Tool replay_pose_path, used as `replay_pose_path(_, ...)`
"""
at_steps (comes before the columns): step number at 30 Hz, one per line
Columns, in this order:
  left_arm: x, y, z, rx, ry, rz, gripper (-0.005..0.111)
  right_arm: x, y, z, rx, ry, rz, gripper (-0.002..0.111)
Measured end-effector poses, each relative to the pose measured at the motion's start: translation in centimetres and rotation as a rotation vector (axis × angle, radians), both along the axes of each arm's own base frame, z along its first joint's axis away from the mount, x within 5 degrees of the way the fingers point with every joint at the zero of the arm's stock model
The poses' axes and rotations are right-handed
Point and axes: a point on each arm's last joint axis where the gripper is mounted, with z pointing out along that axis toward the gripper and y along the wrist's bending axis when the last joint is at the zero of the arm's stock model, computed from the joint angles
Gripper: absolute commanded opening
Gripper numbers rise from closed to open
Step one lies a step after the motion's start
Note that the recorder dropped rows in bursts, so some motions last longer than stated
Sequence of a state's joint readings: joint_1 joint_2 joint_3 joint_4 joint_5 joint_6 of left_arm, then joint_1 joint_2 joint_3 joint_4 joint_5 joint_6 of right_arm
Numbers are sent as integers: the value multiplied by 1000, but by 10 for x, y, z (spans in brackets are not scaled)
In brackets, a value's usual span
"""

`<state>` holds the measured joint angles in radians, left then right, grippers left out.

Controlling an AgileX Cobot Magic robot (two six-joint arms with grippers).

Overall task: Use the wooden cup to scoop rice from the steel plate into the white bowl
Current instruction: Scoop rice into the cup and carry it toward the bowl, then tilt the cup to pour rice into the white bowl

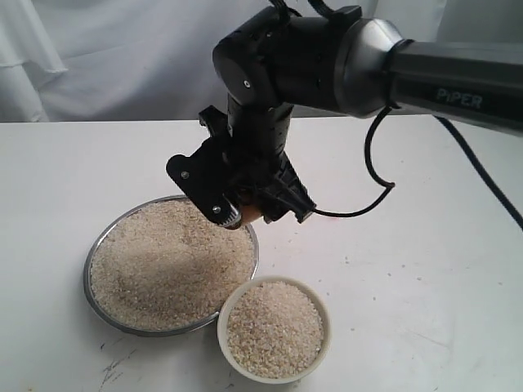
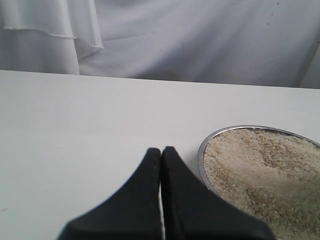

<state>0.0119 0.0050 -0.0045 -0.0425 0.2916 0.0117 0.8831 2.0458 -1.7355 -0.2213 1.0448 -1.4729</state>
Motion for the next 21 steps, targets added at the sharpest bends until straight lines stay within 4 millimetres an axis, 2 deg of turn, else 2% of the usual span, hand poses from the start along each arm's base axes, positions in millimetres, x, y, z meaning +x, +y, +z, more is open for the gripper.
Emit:
replay_pose_path(5,0,0,0,0,0,0,0,-9,-14,2,-42,8,8,0)
replay_pose_path(13,0,0,0,0,0,0,0,-23,-36,-7,-125,28,6,0)
replay_pose_path(21,0,0,0,0,0,0,0,-43,-40,-25,-280,-77,34,0)
